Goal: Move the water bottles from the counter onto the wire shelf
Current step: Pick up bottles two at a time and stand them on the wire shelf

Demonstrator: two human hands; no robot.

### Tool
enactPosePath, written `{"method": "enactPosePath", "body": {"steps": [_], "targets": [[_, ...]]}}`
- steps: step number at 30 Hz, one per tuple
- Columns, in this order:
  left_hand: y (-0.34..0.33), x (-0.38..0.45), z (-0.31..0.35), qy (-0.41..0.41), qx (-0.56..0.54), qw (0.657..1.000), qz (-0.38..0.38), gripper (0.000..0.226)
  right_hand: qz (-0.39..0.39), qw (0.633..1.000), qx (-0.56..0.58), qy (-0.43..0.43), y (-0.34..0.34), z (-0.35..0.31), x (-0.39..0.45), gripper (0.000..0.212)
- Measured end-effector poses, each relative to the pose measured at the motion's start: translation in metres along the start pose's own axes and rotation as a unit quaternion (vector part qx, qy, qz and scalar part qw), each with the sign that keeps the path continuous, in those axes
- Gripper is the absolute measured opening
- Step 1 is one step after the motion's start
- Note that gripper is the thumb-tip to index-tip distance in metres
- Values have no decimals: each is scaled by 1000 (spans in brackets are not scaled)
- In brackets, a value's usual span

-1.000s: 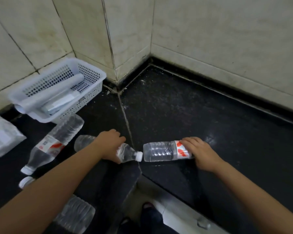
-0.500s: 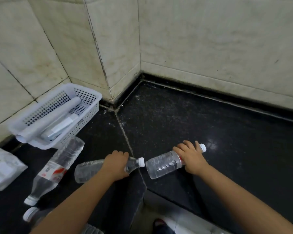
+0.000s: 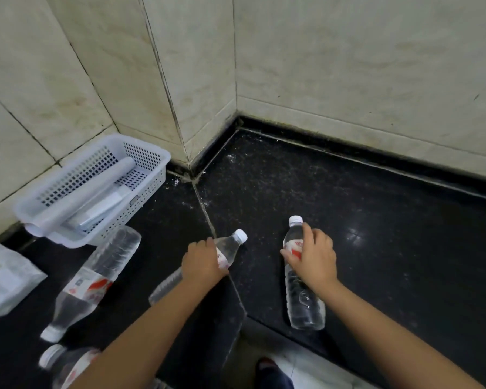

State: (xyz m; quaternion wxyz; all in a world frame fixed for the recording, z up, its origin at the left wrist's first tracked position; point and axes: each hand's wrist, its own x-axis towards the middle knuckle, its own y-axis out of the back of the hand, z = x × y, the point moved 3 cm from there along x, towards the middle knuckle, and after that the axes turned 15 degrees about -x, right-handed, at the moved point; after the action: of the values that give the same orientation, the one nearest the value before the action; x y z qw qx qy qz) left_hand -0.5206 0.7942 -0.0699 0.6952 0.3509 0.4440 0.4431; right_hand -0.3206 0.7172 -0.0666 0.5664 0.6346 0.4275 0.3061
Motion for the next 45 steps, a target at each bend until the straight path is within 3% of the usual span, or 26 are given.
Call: {"method": "enactPosePath", "body": {"steps": [3,7,13,18,21,25,30,37,45], "targets": [[-1,-14,-19,-7,4,1000,27,59,-63,993,-56,-77,-6,-9,3,90],[2,-16,-26,-18,-26,998,51,59,-93,989,-71,-93,-13,-21,18,80],[-2,-7,-8,-15,24,998,50,63,-86,989,-92,-82,-14,-21,19,71],[0,-15,2,-56,56,995,54,58,-89,992,-11,-85,-4,-3,0,66],[5,-29,20,-116,30,990,76,58,-46,994,46,-88,14,12,-24,65],[10,-55,62,-163,-100,978,82,54,42,986,111,-118,41,42,-65,57],[10,-100,153,-285,-193,937,68,54,130,971,113,-165,79,92,-120,53],[-15,-191,301,-453,-175,874,10,56,243,925,78,-283,148,200,-213,53],[-89,-326,433,-544,-153,824,-39,56,338,867,82,-358,214,353,-353,57]]}}
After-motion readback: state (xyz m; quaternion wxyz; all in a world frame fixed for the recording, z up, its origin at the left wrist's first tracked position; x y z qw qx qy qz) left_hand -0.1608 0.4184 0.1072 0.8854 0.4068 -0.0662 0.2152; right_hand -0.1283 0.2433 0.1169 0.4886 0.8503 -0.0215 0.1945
